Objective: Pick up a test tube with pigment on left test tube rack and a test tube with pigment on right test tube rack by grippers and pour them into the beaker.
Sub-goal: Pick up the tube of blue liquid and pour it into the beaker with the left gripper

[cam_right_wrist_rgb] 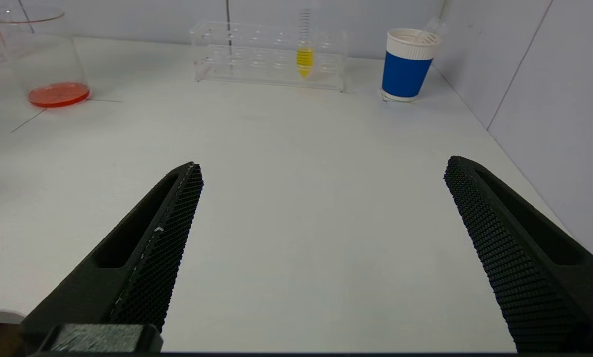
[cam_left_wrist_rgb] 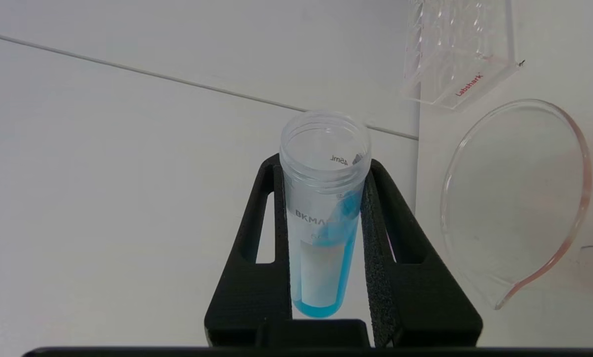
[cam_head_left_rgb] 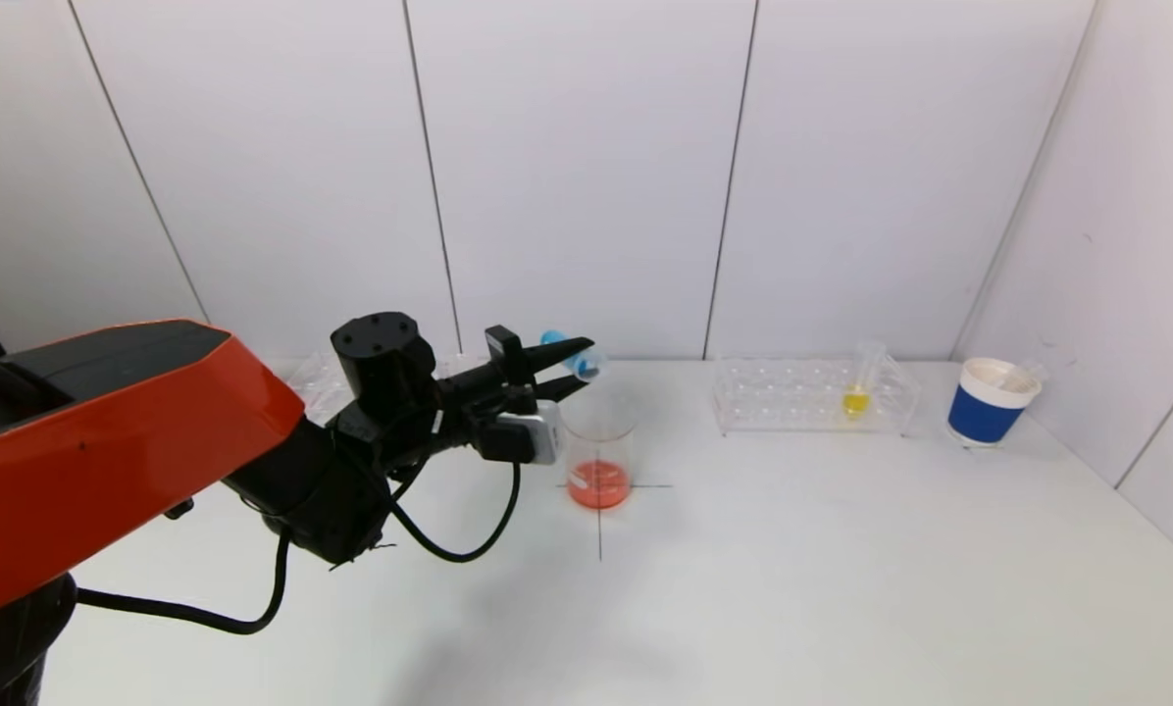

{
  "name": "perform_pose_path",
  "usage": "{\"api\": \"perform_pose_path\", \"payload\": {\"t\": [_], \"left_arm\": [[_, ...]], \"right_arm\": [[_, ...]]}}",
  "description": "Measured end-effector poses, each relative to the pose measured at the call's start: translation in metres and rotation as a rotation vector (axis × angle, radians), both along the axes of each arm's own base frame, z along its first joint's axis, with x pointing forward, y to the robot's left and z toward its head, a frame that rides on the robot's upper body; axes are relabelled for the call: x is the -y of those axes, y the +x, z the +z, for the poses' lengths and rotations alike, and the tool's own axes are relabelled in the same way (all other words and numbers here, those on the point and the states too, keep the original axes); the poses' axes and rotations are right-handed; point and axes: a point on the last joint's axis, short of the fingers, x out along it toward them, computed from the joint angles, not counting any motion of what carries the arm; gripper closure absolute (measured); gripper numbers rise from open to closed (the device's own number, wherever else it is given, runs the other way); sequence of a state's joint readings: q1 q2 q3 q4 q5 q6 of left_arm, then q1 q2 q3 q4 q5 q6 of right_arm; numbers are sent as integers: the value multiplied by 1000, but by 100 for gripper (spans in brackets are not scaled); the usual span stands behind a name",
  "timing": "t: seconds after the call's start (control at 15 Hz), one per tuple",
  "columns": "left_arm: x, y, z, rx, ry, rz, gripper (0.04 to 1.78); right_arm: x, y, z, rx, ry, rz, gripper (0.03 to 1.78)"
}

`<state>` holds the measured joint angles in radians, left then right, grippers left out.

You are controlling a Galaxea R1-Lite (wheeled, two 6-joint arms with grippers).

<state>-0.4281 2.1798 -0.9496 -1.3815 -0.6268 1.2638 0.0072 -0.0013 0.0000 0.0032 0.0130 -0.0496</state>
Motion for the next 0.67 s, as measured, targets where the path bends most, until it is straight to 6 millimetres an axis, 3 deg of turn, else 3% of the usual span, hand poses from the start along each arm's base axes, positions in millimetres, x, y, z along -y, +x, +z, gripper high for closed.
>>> {"api": "perform_pose_path", "payload": {"t": [0.67], "left_arm": [[3, 7, -10, 25, 79, 9, 139]], "right_arm": [[0, 0, 0, 0, 0, 0, 4]]}}
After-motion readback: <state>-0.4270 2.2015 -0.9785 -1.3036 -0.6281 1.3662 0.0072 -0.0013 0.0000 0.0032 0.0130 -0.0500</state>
